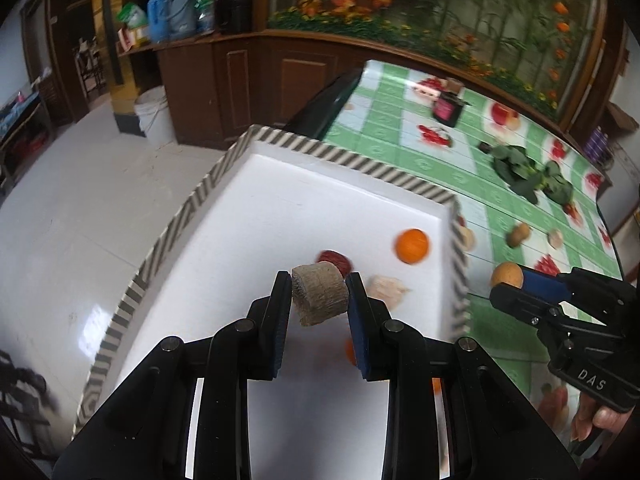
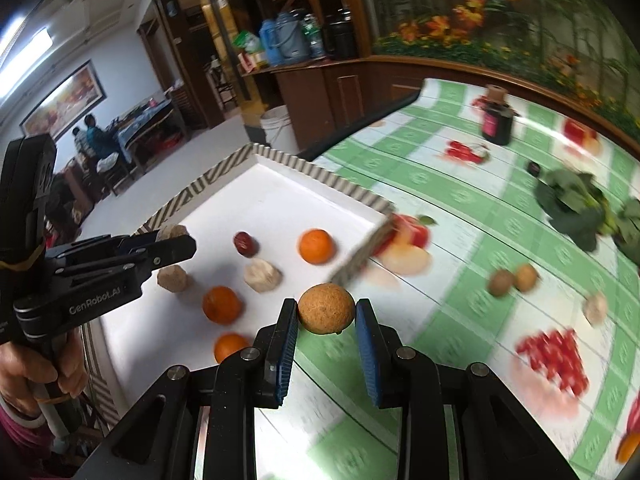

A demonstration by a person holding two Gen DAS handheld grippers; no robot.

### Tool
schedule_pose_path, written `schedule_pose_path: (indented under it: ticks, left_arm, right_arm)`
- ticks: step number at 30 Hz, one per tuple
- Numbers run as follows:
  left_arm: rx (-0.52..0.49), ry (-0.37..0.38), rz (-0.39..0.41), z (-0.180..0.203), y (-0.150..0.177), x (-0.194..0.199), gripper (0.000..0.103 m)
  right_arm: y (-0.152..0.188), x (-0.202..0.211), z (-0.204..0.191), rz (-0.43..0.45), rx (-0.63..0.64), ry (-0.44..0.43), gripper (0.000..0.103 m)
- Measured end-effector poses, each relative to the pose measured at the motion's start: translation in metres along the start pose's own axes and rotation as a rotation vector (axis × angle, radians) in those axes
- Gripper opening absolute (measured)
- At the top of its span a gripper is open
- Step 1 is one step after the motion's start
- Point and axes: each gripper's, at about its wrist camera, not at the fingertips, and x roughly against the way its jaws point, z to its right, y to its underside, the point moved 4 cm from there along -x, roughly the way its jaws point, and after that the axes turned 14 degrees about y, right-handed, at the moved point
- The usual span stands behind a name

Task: Organize fruits
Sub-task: 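Carry the tan cake with the left gripper while the right carries the brown bun to the tray, then open the left gripper over the tray while the right releases the brown bun there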

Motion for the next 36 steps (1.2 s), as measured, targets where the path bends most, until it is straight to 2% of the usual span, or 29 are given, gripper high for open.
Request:
schedule_pose_path:
  ticks: [14,21,29,34,35,36]
  left_arm:
    - [0.086,0.001,-0.085,-0.041,-0.011,-0.035,0.027]
    - [0.105,0.004,-0.101,-0.046,-0.012,-0.043,0.027]
    - [0.084,-0.015,-0.105,-0.043,-0.012,-0.045,0.028]
    - [0.073,-0.037,-0.106,-0.042,-0.012,-0.046,0.029]
    - [0.074,-0.039,-0.105,-0.043,-0.011,-0.045,0.031]
    - [0.077,-0.041,-0.103,-0.044,-0.011,-0.044,0.039]
  right_arm:
    - [-0.058,-0.073,-0.041,-0.042,0.099,-0.051,0.028]
    - [-0.061,-0.099,-0.049,-0.077,0.115,-0.062,0.028]
    - [-0.06,-0.104,-0.059,-0.087,0.159,-0.046,0.029]
    - [-0.061,-0.103,-0.056,-0.091,0.136,-0.062,0.036]
    - [-0.061,-0.103,-0.054,-0.086,0.131,-0.062,0.036]
    - [-0.061,-0.1,-0.052,-0.079,0.124,-0.061,0.037]
